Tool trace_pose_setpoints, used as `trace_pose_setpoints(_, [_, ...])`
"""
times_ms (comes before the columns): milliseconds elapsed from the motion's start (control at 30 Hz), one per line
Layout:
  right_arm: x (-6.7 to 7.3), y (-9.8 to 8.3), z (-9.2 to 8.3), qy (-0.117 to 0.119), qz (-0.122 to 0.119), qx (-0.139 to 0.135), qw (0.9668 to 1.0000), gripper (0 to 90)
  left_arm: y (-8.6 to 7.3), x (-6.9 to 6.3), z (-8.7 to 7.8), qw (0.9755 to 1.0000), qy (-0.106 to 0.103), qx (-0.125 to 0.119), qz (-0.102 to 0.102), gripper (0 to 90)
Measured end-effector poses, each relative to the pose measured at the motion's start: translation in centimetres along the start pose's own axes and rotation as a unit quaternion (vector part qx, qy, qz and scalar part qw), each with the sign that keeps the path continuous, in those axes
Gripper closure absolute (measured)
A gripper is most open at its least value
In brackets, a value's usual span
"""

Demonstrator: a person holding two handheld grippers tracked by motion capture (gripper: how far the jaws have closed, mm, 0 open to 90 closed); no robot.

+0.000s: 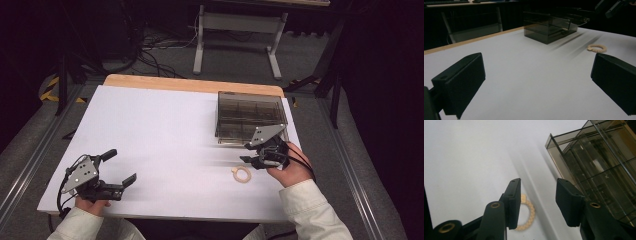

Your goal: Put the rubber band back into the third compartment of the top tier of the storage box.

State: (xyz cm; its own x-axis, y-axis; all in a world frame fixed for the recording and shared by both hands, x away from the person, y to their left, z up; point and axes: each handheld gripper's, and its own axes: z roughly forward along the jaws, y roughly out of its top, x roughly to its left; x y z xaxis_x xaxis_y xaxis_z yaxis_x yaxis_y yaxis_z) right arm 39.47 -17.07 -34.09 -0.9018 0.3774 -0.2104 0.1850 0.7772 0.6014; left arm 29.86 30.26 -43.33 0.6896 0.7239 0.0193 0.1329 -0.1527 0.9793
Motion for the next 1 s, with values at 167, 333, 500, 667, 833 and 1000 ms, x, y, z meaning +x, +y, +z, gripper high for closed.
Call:
trace_pose_setpoints(167, [0.8,-0.1,0.1,0.001,0.005,-0.007,1.0000,55.5,0.0,-0.1,0.0,1.0000,0.000,0.000,0.001,0.2])
trace_pose_setpoints(333, [1.2,-0.5,0.3,0.009,0.004,-0.006,0.9999,54.9,0.0,0.0,-0.1,1.0000,0.002,0.000,0.006,0.2])
trace_pose_setpoints(500, [1.9,-1.1,0.5,0.013,0.013,-0.005,0.9998,54.8,0.0,0.0,0.0,1.0000,0.001,-0.001,0.006,0.2])
trace_pose_setpoints(667, [2.1,-1.5,0.9,0.015,0.018,-0.002,0.9997,53.7,0.0,-0.1,0.0,1.0000,-0.001,-0.002,0.002,0.2])
trace_pose_setpoints(833, [2.2,-1.8,1.2,0.019,0.016,0.004,0.9997,53.9,0.0,-0.1,0.0,1.0000,0.000,0.000,0.001,0.2])
trace_pose_setpoints(1000, [2.1,-1.9,1.9,0.024,0.022,0.011,0.9994,53.9,0.0,-0.1,0.1,1.0000,-0.002,-0.001,0.003,0.2])
